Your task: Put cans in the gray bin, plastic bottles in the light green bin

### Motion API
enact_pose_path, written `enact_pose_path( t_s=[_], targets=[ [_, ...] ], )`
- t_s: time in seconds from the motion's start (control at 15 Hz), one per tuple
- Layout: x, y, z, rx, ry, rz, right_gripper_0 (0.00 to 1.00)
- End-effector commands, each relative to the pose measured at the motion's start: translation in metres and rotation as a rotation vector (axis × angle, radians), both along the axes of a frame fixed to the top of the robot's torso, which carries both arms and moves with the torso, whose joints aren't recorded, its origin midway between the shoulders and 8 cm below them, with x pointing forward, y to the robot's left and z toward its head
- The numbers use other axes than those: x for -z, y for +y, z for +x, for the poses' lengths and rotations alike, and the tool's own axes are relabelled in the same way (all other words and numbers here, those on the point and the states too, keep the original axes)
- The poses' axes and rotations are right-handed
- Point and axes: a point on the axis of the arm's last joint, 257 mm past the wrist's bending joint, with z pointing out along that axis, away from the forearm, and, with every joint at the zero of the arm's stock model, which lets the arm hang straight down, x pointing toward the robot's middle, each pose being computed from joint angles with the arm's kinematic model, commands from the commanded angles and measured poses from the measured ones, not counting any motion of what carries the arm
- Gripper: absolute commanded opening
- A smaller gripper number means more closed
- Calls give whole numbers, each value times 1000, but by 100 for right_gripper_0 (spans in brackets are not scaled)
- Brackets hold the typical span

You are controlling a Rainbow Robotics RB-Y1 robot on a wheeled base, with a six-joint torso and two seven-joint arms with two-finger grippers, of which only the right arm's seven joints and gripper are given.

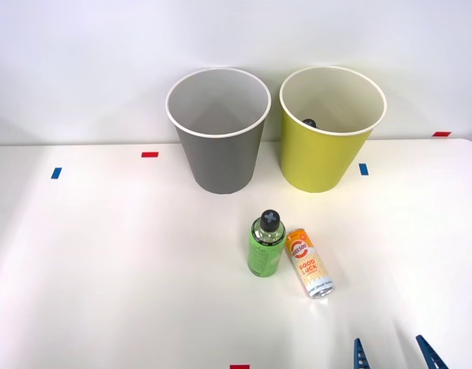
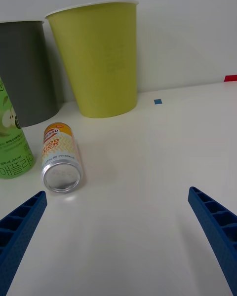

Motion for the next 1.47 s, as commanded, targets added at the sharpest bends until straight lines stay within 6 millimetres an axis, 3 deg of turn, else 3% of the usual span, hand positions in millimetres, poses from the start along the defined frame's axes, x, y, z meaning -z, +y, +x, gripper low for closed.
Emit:
enact_pose_path(
  t_s=[0.07,1.47],
  targets=[
    [0,0,0,0,0,0,100],
    [0,0,0,0,0,0,100]
  ],
)
